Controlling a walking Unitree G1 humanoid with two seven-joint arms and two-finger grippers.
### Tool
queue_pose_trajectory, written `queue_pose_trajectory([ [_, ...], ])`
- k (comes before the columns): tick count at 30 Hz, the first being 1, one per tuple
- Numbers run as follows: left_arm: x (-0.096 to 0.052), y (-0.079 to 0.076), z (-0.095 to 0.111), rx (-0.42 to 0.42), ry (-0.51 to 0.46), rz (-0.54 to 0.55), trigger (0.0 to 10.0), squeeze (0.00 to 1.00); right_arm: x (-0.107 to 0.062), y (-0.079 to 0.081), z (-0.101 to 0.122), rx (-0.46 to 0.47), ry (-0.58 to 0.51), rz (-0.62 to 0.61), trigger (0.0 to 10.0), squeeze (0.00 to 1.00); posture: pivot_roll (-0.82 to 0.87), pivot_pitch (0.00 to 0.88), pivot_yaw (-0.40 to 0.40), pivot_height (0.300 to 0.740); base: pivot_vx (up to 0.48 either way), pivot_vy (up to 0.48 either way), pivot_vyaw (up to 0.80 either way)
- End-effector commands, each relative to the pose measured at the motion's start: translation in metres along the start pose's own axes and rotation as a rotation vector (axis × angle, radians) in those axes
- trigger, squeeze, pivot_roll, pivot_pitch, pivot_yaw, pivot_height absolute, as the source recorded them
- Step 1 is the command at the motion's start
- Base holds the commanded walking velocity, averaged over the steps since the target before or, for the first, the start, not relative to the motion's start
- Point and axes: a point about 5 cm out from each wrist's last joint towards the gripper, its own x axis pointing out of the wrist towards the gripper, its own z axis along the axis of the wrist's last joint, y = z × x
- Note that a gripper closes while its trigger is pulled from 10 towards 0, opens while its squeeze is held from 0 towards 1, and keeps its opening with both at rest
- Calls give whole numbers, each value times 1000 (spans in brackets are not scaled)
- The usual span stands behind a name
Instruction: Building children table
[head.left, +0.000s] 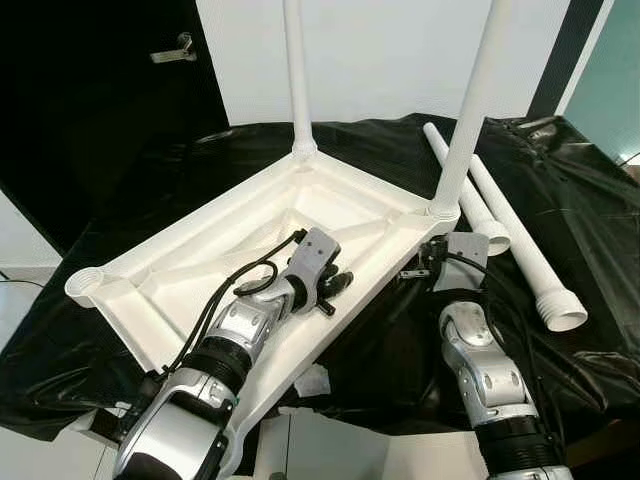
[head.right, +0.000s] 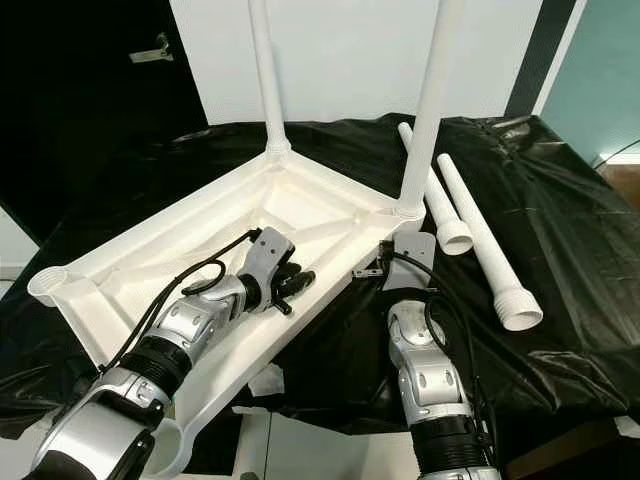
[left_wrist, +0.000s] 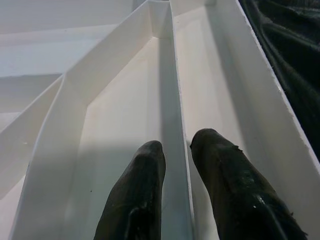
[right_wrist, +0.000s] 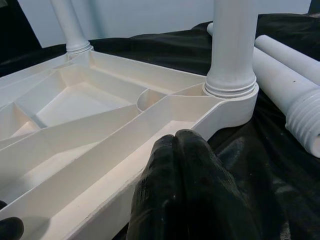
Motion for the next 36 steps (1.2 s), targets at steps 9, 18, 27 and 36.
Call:
queue_pose_trajectory([
  [9, 1, -18, -26, -109, 40, -195, 10000, 439, 0, 2, -3, 3, 16, -4, 10000, 0, -85, 0, 50, 740, 0, 0, 0],
  [18, 0, -19, -10, -121, -71, -233, 10000, 600, 0, 0, -4, 2, 20, -6, 10000, 0, -82, 0, 46, 740, 0, 0, 0],
  [27, 1, -21, -16, -128, -37, -213, 10000, 1000, 0, 0, -4, 2, 21, -7, 10000, 0, -83, 0, 44, 740, 0, 0, 0],
  [36, -2, -27, -20, -151, 9, -293, 10000, 0, 0, -1, -3, -5, 20, -11, 10000, 0, -90, 0, 42, 740, 0, 0, 0],
])
